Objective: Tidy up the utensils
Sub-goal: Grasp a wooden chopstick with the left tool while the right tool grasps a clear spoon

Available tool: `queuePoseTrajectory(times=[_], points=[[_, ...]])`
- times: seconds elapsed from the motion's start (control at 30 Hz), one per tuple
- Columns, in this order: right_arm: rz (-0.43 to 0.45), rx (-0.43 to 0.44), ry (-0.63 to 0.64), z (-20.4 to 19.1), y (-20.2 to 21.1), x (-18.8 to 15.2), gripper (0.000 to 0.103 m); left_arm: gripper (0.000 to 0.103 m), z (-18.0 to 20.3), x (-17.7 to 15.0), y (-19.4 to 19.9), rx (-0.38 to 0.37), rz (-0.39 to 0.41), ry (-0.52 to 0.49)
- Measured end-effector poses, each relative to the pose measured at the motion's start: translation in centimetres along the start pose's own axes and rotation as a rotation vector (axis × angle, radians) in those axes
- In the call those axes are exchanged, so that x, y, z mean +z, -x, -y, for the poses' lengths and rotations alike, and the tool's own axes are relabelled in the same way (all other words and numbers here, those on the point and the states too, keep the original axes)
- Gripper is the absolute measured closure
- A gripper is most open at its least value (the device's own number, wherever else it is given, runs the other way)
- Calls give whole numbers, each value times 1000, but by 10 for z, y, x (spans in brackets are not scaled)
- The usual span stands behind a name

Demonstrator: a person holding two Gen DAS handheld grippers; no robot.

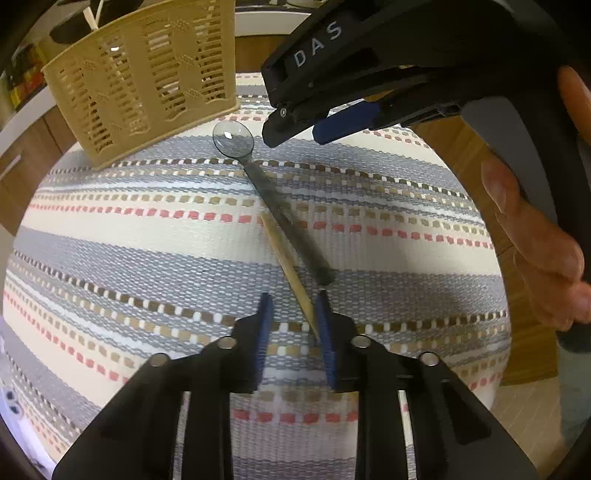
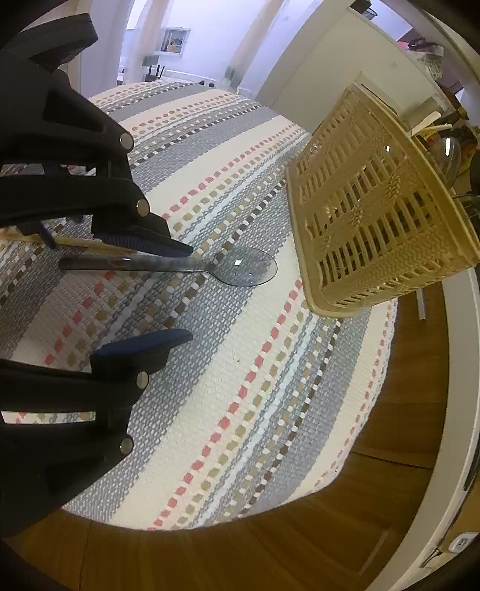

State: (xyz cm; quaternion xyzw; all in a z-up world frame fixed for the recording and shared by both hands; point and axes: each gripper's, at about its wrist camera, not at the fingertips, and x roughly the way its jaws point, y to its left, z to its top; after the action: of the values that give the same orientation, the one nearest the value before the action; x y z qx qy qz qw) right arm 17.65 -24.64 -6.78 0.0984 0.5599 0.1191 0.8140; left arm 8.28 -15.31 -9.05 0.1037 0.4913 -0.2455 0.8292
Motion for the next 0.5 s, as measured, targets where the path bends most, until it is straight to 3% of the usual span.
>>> queuePoseTrajectory(times=[0.1,0.27,0.37,0.5], points=[[-4,-6,9,-4,-4,3,66,96,-4,-6,5,8,3,-15],[-11,-22,41,-21,-14,8,66,100,-31,-10,10,-23,10,93],[-19,-41,64,-30,-23,10,72,100,-57,-10,10,-70,8,184],[-30,-77,100,-44,-35,10,78,103,-89,-5,11,-52,31,270]])
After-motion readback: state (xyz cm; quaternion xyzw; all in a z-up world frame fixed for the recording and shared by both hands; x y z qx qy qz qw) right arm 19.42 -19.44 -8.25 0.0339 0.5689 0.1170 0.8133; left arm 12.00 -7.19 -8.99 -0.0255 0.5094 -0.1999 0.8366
